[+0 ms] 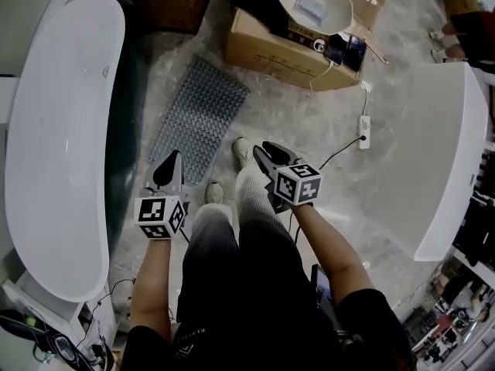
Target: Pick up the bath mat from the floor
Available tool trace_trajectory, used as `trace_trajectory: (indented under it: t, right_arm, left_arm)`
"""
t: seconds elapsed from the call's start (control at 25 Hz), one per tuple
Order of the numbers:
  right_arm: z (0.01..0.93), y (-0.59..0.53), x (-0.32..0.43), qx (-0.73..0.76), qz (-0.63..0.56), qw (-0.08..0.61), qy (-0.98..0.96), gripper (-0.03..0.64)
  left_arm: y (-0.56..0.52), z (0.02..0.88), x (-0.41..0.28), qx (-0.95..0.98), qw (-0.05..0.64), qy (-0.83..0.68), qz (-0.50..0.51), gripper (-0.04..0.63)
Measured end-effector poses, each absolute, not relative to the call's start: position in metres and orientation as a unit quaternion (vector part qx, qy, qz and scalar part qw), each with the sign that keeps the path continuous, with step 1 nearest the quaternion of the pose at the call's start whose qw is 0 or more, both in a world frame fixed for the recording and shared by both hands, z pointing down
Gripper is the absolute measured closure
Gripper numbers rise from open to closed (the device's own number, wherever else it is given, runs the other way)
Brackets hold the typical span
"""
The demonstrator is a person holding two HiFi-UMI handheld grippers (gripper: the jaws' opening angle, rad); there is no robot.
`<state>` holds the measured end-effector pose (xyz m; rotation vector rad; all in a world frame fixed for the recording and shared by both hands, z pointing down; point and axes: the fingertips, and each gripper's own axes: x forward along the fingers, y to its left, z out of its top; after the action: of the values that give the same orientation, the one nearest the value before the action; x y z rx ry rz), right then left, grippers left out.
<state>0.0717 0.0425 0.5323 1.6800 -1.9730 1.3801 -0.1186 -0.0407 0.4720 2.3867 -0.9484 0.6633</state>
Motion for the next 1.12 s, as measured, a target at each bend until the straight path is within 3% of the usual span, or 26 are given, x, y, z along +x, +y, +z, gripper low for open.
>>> trace_trajectory:
  t: [0.48, 1.12]
  right_arm:
    - [0.681, 0.005, 0.104, 0.520, 0.535, 0.120, -0.655, 0.472]
    - [0.884, -0.040, 0.110, 0.513, 0.572, 0.116, -0.629, 0.469]
  left_arm:
    - [-0.071, 0.600, -0.056, 0.849, 0.271, -0.343, 0.297, 0.580]
    - [-0.116, 0.793, -0.054, 0.820, 0.284, -0.373, 0.328, 0.577]
